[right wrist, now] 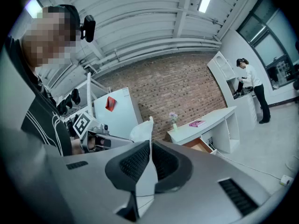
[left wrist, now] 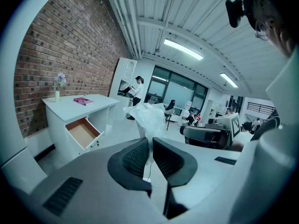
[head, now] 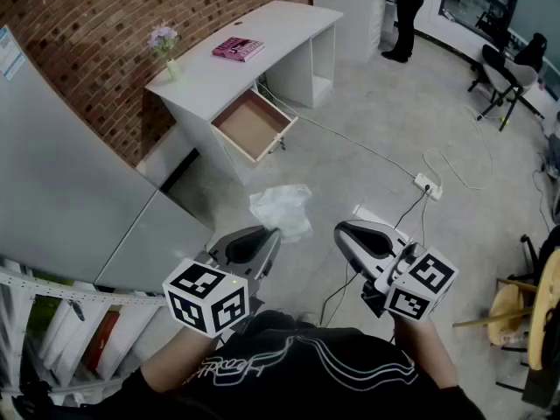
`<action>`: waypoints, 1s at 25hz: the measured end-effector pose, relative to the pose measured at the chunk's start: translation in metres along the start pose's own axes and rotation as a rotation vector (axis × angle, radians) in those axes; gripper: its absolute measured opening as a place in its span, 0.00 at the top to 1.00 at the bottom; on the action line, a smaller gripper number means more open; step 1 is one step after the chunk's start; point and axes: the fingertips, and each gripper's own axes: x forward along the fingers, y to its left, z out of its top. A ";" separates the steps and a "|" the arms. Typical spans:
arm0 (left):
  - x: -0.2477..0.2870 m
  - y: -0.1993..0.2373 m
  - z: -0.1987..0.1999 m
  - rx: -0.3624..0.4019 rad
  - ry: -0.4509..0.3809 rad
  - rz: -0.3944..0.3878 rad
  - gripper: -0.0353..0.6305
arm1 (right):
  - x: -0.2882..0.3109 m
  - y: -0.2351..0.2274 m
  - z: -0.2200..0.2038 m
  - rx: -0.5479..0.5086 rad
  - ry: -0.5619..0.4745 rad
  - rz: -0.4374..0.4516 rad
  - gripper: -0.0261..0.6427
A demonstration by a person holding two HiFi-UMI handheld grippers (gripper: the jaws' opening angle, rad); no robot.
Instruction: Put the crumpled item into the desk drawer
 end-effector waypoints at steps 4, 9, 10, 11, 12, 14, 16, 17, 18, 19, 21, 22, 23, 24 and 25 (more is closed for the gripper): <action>-0.010 -0.009 -0.001 0.000 -0.007 -0.017 0.88 | -0.003 0.013 0.003 -0.021 -0.002 -0.001 0.89; -0.019 -0.017 0.007 0.020 -0.031 -0.013 0.88 | -0.011 0.018 0.018 -0.031 -0.034 -0.011 0.89; -0.021 -0.018 0.007 0.020 -0.033 -0.013 0.88 | -0.013 0.017 0.018 -0.031 -0.036 -0.019 0.89; -0.022 -0.017 0.006 0.020 -0.034 -0.011 0.88 | -0.013 0.016 0.018 -0.030 -0.039 -0.026 0.89; -0.022 -0.015 0.005 0.019 -0.033 -0.009 0.88 | -0.012 0.014 0.018 -0.028 -0.042 -0.031 0.89; -0.020 -0.007 0.003 0.012 -0.031 -0.004 0.88 | -0.007 0.011 0.016 -0.020 -0.044 -0.035 0.89; -0.016 0.001 0.002 -0.003 -0.030 -0.003 0.88 | -0.001 0.007 0.013 -0.010 -0.039 -0.035 0.89; -0.013 0.006 0.002 -0.012 -0.030 -0.004 0.88 | 0.002 0.004 0.011 -0.005 -0.035 -0.037 0.89; -0.010 0.011 0.001 -0.019 -0.030 -0.005 0.88 | 0.006 0.000 0.010 -0.001 -0.030 -0.040 0.89; -0.006 0.016 0.001 -0.026 -0.031 -0.007 0.88 | 0.009 -0.004 0.008 0.002 -0.026 -0.043 0.89; 0.002 0.028 0.002 -0.035 -0.030 -0.012 0.88 | 0.020 -0.013 0.006 0.008 -0.017 -0.050 0.89; 0.007 0.035 0.002 -0.041 -0.028 -0.016 0.88 | 0.026 -0.019 0.005 0.011 -0.013 -0.053 0.89; 0.013 0.043 0.003 -0.048 -0.024 -0.019 0.88 | 0.033 -0.025 0.006 0.015 -0.009 -0.058 0.89; 0.019 0.052 0.005 -0.056 -0.019 -0.021 0.88 | 0.040 -0.033 0.006 0.021 -0.005 -0.063 0.89; 0.027 0.061 0.007 -0.065 -0.014 -0.024 0.88 | 0.048 -0.041 0.007 0.029 0.000 -0.068 0.89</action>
